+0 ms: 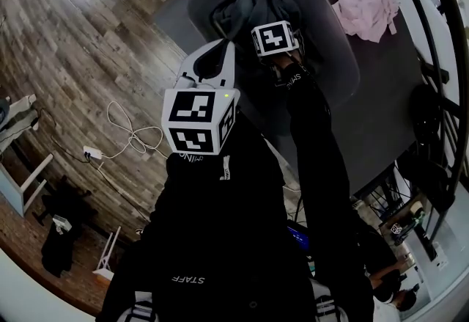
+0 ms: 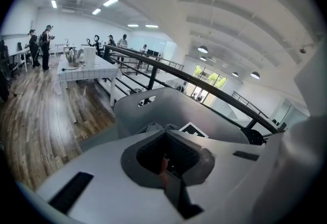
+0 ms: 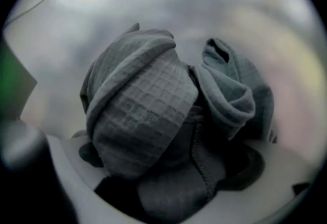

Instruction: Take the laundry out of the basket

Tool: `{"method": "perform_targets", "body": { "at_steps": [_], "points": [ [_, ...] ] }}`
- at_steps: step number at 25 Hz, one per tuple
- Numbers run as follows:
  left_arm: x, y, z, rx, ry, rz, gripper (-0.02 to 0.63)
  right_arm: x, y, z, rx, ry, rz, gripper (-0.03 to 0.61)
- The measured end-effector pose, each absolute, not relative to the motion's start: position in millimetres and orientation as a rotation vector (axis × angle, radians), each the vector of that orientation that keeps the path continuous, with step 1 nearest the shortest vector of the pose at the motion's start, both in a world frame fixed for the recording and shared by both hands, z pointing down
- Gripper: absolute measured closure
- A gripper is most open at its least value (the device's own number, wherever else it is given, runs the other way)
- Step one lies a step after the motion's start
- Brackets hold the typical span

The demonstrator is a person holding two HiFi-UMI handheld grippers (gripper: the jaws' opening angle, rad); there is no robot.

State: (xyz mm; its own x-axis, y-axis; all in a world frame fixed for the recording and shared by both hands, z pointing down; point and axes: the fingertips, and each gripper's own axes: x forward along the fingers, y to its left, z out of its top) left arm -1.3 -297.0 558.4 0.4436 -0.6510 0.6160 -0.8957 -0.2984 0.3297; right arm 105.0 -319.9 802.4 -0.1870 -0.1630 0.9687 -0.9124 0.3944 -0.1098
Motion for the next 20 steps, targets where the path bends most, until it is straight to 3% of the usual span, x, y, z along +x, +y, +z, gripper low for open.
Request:
{"method": "perform_targets", "body": {
  "at_steps": [9,20],
  "points": [
    [-11,-288,559,2.041,-1.303,0.479,0.612,105,-322,802,0.936,-1.626,0.848,0.009],
    [-26,-274,547,2.039,-1.336,0.451,0.612,99,-315,786,0.974,-1.647,0.789,0.281]
  ]
}}
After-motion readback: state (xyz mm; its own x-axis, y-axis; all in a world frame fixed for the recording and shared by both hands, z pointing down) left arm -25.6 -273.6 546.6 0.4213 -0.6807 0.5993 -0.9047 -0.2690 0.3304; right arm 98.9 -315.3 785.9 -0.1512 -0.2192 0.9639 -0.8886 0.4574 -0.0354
